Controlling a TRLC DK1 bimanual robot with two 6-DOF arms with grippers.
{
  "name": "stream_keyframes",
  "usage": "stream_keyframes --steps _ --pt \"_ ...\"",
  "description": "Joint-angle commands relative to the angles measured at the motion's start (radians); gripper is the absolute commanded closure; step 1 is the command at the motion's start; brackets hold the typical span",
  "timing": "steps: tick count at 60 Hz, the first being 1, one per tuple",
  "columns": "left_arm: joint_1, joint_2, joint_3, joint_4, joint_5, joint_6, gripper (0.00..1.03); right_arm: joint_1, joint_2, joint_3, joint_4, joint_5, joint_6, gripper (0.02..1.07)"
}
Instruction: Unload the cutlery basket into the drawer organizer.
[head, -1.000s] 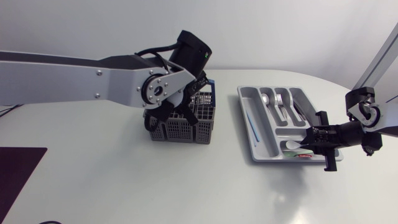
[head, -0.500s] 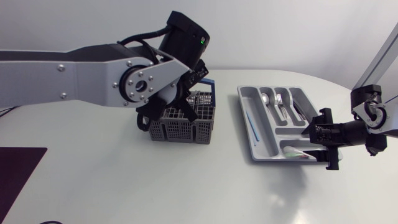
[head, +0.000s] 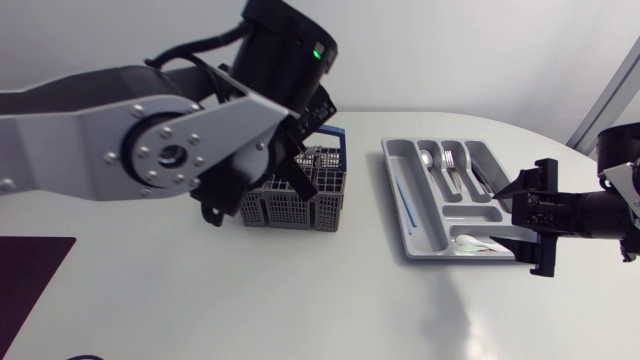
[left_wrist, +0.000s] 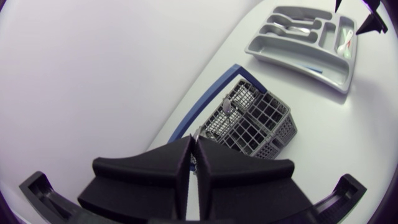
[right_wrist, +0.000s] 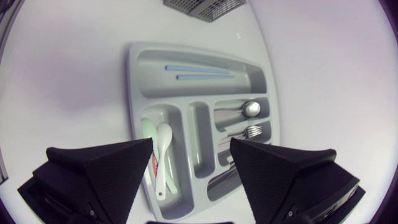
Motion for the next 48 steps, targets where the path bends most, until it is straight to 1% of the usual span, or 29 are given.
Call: stream_keyframes --steps 1,9,13,16,18,20,22,23,24,25,28,32,36,38,43,45,48 --pt "0.027 -0.081 -0.001 0.002 0.046 -0.04 1.0 0.051 -0.102 -0.037 -0.023 -0.019 0.119 0.14" --pt "0.128 -0.125 0.054 -0.098 0.267 -0.178 1.0 0.155 -0.228 -0.048 -0.02 -0.019 0.334 0.14" --pt "0.179 -0.132 0.058 -0.115 0.394 -0.243 1.0 0.206 -0.293 -0.046 -0.019 -0.019 0.449 0.14" --pt "0.208 -0.127 0.06 -0.129 0.471 -0.284 1.0 0.252 -0.332 -0.046 -0.02 -0.016 0.527 0.15" --pt "0.24 -0.118 0.061 -0.138 0.566 -0.329 1.0 0.284 -0.358 -0.046 -0.017 -0.011 0.579 0.15" --pt "0.26 -0.11 0.063 -0.141 0.616 -0.355 1.0 0.312 -0.377 -0.048 -0.015 -0.006 0.619 0.15" --pt "0.277 -0.095 0.066 -0.149 0.664 -0.373 1.0 0.35 -0.391 -0.048 -0.014 0.011 0.662 0.18" --pt "0.287 -0.082 0.071 -0.155 0.701 -0.39 1.0 0.369 -0.394 -0.046 -0.011 0.023 0.684 0.19" --pt "0.294 -0.076 0.072 -0.156 0.718 -0.399 1.0 0.392 -0.397 -0.045 -0.008 0.037 0.71 0.21" --pt "0.306 -0.069 0.074 -0.16 0.762 -0.415 1.0 0.409 -0.398 -0.043 -0.003 0.049 0.727 0.22" --pt "0.337 -0.043 0.081 -0.161 0.851 -0.448 1.0 0.461 -0.401 -0.042 -0.002 0.077 0.77 0.25" --pt "0.36 -0.015 0.088 -0.161 0.926 -0.473 1.0 0.513 -0.414 -0.039 0.012 0.11 0.828 0.25" --pt "0.375 0.003 0.097 -0.161 0.985 -0.491 1.0 0.591 -0.415 -0.028 0.026 0.178 0.889 0.26" --pt "0.378 0.014 0.106 -0.161 1.017 -0.499 1.0 0.628 -0.412 -0.022 0.038 0.205 0.921 0.33" --pt "0.381 0.029 0.123 -0.161 1.069 -0.52 1.0 0.679 -0.406 -0.019 0.083 0.241 0.978 0.45" --pt "0.379 0.039 0.132 -0.161 1.092 -0.533 1.0 0.705 -0.397 -0.017 0.095 0.254 0.998 0.48" --pt "0.379 0.051 0.144 -0.161 1.118 -0.547 1.0 0.748 -0.375 -0.011 0.113 0.29 1.03 0.49"
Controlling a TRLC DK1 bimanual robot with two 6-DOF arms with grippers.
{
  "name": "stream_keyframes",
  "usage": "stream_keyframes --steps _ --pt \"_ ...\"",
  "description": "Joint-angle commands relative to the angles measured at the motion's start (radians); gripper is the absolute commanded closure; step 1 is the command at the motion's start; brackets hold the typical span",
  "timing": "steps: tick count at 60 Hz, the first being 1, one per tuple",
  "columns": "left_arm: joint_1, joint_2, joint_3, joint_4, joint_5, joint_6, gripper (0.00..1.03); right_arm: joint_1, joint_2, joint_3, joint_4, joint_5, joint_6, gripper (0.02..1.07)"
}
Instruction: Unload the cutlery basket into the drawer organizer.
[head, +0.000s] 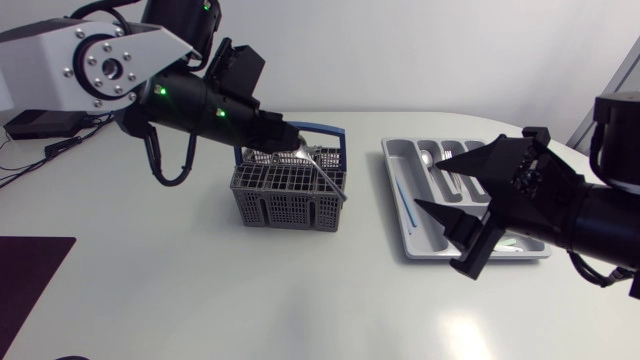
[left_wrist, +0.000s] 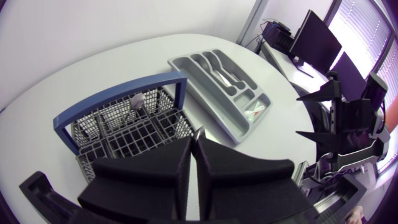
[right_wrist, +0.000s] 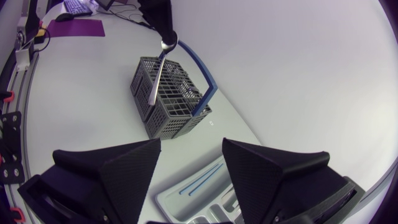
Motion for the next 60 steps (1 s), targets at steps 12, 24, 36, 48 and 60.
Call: stream_keyframes --steps 12,24,36,48,60 --pt "-0.014 0.097 0.114 -0.005 0.116 -0.11 1.0 0.145 0.121 0.015 0.122 0.105 0.147 0.5" --pt "-0.051 0.124 0.137 -0.01 0.151 -0.14 1.0 0.17 0.179 0.021 0.217 0.131 0.19 0.49" --pt "-0.06 0.129 0.14 0.01 0.162 -0.152 1.0 0.19 0.268 0.03 0.306 0.179 0.231 0.53" --pt "-0.071 0.132 0.139 0.029 0.162 -0.164 1.0 0.213 0.3 0.035 0.375 0.225 0.26 0.58" --pt "-0.083 0.138 0.14 0.035 0.162 -0.169 1.0 0.23 0.328 0.041 0.416 0.26 0.263 0.67"
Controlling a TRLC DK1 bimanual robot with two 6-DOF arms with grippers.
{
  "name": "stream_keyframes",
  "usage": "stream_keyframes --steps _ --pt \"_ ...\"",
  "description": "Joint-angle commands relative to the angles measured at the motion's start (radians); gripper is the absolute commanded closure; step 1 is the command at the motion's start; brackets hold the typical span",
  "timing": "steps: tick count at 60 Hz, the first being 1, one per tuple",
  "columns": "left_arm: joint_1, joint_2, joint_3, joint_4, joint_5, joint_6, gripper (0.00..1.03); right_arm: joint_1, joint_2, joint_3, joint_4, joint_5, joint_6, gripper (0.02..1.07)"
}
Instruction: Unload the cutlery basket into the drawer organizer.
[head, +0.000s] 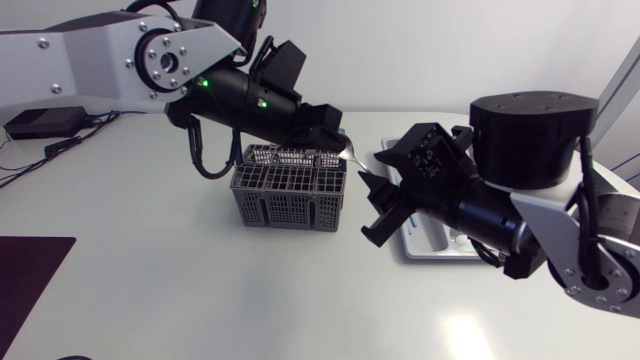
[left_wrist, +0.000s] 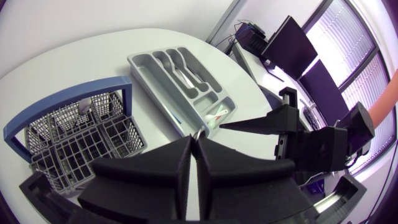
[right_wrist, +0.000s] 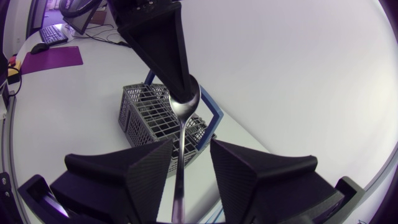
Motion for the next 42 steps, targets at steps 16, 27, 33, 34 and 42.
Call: stream_keyframes --steps 16,27,33,34,42 --pt "-0.009 0.026 0.031 0.018 0.01 -0.039 1.0 0.012 0.052 0.026 0.05 0.022 0.032 0.88" --pt "-0.009 0.024 0.02 0.024 0.01 -0.041 1.0 0.012 0.067 0.025 0.062 0.024 0.034 1.01" --pt "-0.007 0.026 0.017 0.024 0.01 -0.041 1.0 0.012 0.069 0.023 0.071 0.027 0.032 1.01" --pt "-0.007 0.026 0.017 0.024 0.01 -0.041 1.0 0.012 0.069 0.023 0.071 0.027 0.031 1.01" --pt "-0.007 0.024 0.014 0.024 0.012 -0.041 0.98 0.012 0.069 0.017 0.074 0.028 0.029 1.01"
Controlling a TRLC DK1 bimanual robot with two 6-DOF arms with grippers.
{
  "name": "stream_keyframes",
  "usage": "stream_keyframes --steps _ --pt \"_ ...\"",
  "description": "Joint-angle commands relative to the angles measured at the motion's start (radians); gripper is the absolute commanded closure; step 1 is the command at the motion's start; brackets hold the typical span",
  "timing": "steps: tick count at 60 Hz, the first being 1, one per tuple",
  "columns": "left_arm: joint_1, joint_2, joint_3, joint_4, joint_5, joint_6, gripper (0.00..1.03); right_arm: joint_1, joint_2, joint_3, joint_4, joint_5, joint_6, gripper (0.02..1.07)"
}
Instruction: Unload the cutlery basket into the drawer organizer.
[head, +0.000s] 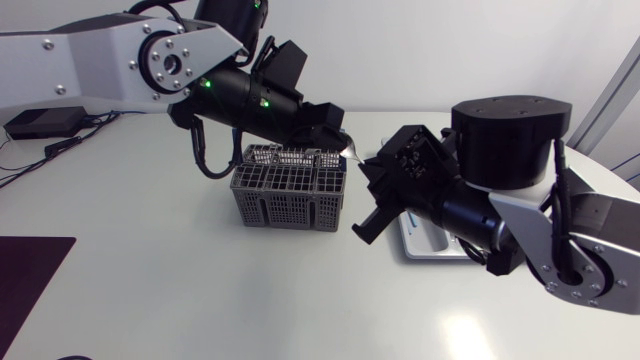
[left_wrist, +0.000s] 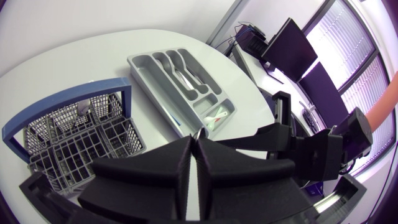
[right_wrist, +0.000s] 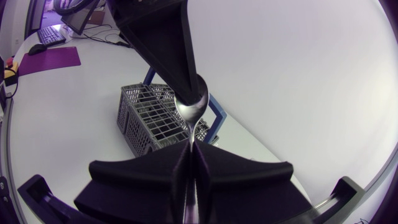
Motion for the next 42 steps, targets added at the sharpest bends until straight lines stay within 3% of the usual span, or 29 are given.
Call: stream_keyframes --steps 1,3,10,15,17,19,42 --pt "-0.004 0.018 0.014 0.007 0.012 -0.022 0.96 0.005 0.011 0.011 0.02 0.013 0.018 1.01" --pt "-0.002 0.018 0.016 0.007 0.012 -0.022 0.91 0.005 0.011 0.008 0.02 0.013 0.016 1.01" --pt "0.01 -0.003 0.02 0.007 0.012 -0.022 0.62 0.005 -0.001 -0.001 0.013 0.01 0.013 1.01" --pt "0.021 -0.023 0.023 0.009 0.012 -0.021 0.36 0.005 -0.012 -0.012 0.007 0.002 0.008 1.01" --pt "0.025 -0.032 0.025 0.015 0.012 -0.019 0.16 0.003 -0.017 -0.015 0.002 -0.002 0.005 1.01" --pt "0.034 -0.037 0.03 0.015 0.012 -0.018 0.04 0.002 -0.02 -0.02 -0.006 -0.009 0.004 1.01" --pt "0.183 -0.077 0.103 -0.008 0.038 -0.005 0.04 -0.052 -0.124 -0.109 -0.07 -0.088 -0.035 1.01"
